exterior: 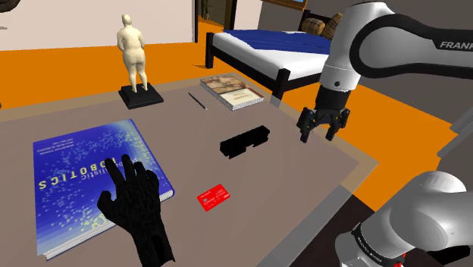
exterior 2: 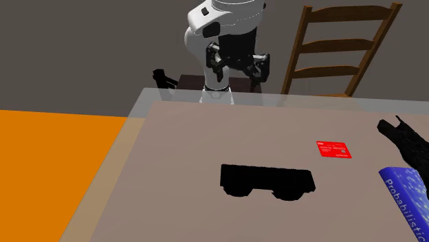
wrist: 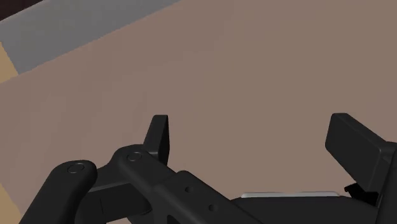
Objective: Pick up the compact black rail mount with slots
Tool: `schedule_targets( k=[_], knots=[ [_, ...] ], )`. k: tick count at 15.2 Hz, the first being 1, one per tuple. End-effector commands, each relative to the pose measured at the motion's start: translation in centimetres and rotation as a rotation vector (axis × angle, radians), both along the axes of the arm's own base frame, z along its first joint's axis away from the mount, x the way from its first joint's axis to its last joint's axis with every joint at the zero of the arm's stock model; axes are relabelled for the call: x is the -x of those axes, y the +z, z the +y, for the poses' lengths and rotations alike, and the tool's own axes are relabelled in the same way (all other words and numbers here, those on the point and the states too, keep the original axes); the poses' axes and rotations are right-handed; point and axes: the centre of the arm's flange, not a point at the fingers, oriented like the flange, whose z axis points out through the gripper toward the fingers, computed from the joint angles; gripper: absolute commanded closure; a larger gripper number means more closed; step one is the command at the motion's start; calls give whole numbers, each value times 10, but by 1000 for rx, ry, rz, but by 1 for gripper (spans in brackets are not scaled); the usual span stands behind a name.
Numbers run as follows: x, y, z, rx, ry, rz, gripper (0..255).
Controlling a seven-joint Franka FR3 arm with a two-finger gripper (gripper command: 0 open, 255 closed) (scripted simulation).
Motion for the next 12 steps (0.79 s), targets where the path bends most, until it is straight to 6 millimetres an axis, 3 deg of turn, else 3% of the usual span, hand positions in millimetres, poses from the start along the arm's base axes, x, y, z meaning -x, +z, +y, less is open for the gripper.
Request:
schedule_targets(
  k=[1, 7, 12],
  knots=[
    [-10, -10, 19, 16, -125, -17, 0],
    [-54, -39, 69, 65, -464, -65, 0],
    [-102, -62, 97, 106, -747, -105, 0]
  ],
)
